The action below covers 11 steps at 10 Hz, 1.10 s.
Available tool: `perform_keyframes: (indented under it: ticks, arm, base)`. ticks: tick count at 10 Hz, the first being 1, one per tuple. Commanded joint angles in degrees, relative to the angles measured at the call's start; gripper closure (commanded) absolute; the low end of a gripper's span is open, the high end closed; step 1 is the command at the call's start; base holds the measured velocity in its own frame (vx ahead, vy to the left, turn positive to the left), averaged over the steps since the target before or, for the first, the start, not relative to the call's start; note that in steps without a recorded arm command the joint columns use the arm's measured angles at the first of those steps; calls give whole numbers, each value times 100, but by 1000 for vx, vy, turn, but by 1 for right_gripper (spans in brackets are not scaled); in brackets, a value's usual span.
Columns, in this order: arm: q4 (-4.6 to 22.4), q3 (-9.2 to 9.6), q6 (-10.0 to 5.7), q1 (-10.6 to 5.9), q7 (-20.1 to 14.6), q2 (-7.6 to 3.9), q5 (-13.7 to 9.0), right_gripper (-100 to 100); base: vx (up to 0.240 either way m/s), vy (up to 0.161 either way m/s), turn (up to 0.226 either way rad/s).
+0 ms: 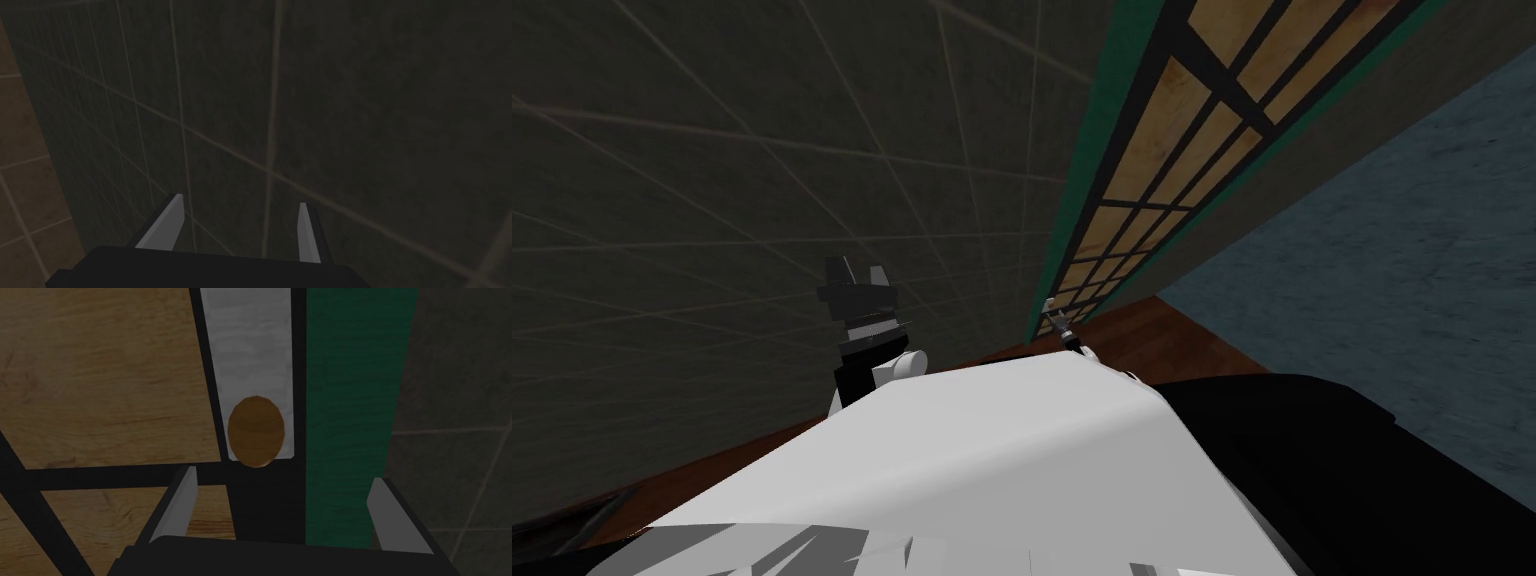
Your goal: Pull the door open
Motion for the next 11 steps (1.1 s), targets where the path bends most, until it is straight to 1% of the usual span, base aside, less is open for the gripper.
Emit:
perform_keyframes:
  ticks: [1, 2, 3, 4, 5, 6, 11]
  arm:
    - [194, -90, -136, -9, 12, -85, -94, -100]
    - [294, -166, -222, 19, 11, -156, -174, -100]
    - [339, -200, -261, 31, 10, -188, -210, -100]
    - [441, -277, -348, 60, 9, -260, -291, -100]
    - [402, -236, -330, 58, 24, -211, -246, -100]
    - [402, -236, -330, 58, 24, -211, -246, 100]
    - [402, -236, -330, 58, 24, -211, -246, 100]
  base:
    - [61, 23, 191]
    - [151, 30, 227]
    - [163, 19, 187]
    - [160, 30, 216]
    - [49, 11, -17]
    - [-28, 4, -5]
    - [-5, -7, 0]
